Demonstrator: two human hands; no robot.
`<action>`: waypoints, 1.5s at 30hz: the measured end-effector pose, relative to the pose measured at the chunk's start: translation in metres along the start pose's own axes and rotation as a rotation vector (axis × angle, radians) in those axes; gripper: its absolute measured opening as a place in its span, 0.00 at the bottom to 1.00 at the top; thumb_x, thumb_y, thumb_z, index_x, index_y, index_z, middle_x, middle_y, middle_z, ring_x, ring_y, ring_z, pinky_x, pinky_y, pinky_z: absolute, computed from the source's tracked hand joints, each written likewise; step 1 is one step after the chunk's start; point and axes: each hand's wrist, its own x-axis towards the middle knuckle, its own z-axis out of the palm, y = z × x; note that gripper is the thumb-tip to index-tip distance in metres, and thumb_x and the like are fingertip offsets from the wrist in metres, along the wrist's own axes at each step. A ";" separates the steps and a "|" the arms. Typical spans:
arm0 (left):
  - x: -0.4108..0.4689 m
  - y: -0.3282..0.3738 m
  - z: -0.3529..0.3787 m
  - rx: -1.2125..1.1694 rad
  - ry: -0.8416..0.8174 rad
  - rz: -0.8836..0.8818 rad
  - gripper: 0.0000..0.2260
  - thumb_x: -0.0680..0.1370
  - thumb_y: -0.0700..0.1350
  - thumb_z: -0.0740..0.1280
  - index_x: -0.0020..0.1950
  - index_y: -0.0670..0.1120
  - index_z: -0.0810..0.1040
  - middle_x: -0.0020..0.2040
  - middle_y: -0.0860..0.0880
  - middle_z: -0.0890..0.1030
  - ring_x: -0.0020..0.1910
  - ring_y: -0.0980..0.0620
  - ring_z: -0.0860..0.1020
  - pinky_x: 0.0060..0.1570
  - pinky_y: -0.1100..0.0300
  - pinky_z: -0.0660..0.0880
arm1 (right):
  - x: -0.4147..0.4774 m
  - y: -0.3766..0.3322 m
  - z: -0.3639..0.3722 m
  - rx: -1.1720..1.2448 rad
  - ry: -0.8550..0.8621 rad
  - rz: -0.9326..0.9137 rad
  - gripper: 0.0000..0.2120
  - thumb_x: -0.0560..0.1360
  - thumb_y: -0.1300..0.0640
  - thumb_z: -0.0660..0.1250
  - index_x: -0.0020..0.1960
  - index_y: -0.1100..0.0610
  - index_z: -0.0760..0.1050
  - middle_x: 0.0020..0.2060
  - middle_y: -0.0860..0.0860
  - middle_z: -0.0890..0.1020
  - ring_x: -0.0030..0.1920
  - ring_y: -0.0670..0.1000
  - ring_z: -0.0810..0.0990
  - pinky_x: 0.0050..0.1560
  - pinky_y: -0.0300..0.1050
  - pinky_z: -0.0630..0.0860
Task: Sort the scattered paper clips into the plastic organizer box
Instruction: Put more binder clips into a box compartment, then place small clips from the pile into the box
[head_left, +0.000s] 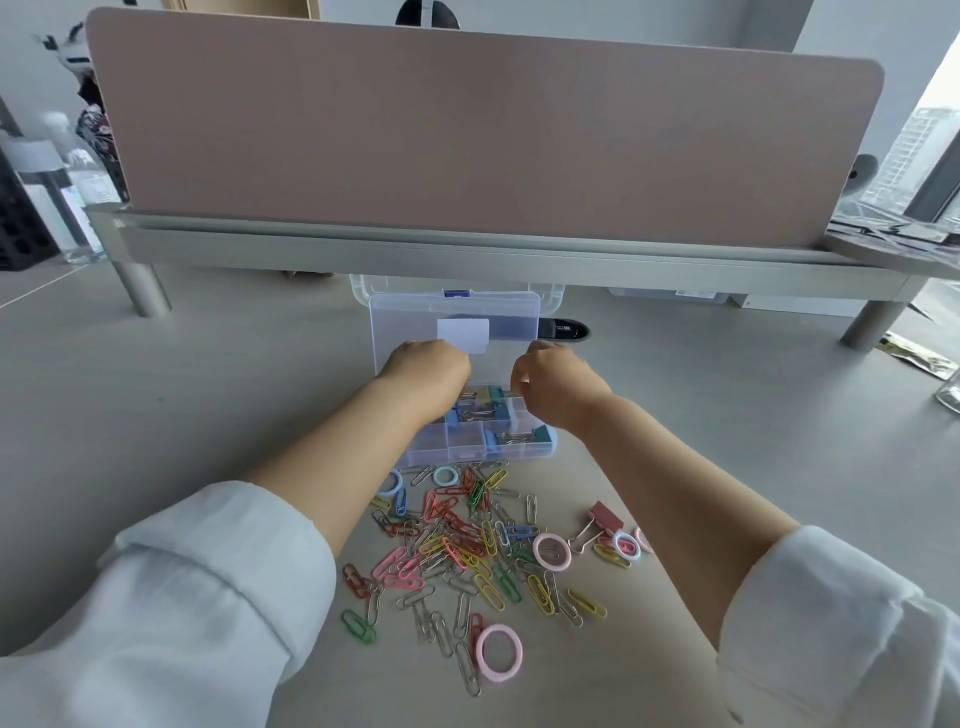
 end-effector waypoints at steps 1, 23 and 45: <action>0.000 -0.001 0.001 -0.021 0.003 -0.001 0.19 0.69 0.27 0.59 0.53 0.41 0.80 0.51 0.40 0.80 0.43 0.42 0.74 0.41 0.58 0.69 | -0.001 -0.001 0.001 0.018 0.031 -0.011 0.15 0.75 0.67 0.59 0.56 0.58 0.78 0.56 0.55 0.77 0.56 0.57 0.75 0.51 0.47 0.74; -0.040 0.047 -0.016 -0.142 0.197 0.121 0.12 0.77 0.40 0.61 0.58 0.46 0.79 0.57 0.46 0.80 0.55 0.43 0.77 0.53 0.53 0.74 | -0.066 0.047 -0.023 0.150 0.017 0.122 0.12 0.75 0.65 0.60 0.52 0.55 0.80 0.52 0.54 0.83 0.50 0.55 0.80 0.52 0.46 0.77; -0.066 0.119 -0.010 -0.278 -0.135 0.296 0.10 0.75 0.47 0.67 0.54 0.45 0.79 0.55 0.45 0.79 0.54 0.45 0.77 0.49 0.57 0.71 | -0.120 0.051 -0.016 0.200 -0.017 0.189 0.14 0.72 0.62 0.64 0.57 0.55 0.77 0.53 0.54 0.82 0.54 0.55 0.79 0.53 0.42 0.73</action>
